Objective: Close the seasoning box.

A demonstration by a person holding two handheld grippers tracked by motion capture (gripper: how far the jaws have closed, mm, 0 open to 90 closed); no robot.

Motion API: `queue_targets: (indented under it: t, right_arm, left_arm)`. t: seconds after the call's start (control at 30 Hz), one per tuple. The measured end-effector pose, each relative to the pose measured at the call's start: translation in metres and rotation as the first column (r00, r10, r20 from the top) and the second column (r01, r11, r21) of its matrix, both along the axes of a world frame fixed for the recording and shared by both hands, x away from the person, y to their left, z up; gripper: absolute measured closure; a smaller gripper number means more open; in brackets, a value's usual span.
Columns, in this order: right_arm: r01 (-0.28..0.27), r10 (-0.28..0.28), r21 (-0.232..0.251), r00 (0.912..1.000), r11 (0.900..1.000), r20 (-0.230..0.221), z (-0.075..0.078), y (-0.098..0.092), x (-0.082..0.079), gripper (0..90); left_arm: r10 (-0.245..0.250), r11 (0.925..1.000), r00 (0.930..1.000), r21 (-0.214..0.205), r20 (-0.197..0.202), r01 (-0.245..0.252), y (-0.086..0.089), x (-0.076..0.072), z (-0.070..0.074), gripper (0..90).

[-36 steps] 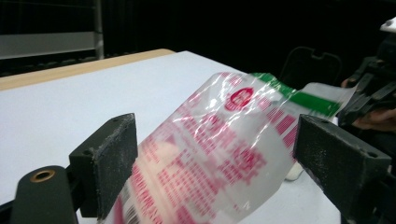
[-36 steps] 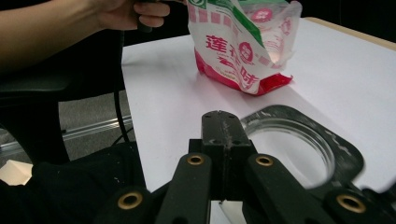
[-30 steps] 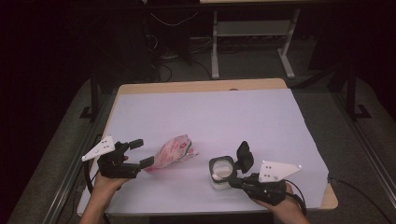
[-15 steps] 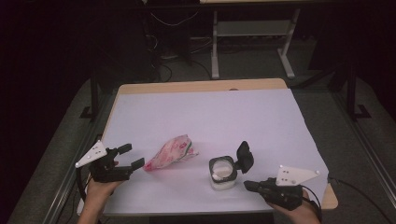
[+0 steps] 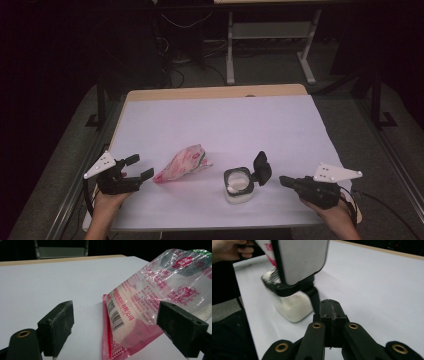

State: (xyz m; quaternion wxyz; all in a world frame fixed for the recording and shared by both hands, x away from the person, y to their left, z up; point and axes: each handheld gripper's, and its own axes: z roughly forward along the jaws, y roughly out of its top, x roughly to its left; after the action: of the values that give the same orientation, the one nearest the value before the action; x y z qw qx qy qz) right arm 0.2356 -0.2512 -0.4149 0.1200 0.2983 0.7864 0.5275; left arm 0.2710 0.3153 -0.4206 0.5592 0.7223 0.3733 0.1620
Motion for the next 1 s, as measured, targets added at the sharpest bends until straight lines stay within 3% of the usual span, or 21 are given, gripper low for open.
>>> queue_targets:
  t: [0.23, 0.6, 1.0]
  right_arm:
    - [0.004, -0.004, 0.021, 1.0000, 0.9998, 0.002, 0.004, -0.002, 0.016, 90.0]
    - [-0.038, 0.036, 0.050, 0.9987, 0.9980, 0.036, 0.021, 0.021, 0.040, 90.0]
    - [-0.099, 0.096, 0.082, 0.9944, 0.9917, 0.046, 0.026, 0.029, 0.027, 90.0]
  left_arm:
    - [-0.015, 0.9997, 0.9999, 0.017, -0.004, 0.015, -0.006, 0.001, -0.004, 13.9]
    - [-0.013, 0.9999, 0.9999, 0.004, 0.006, 0.013, -0.008, 0.001, -0.006, 14.1]
    - [-0.034, 0.9994, 0.9994, 0.010, -0.002, 0.034, -0.014, 0.002, -0.007, 14.2]
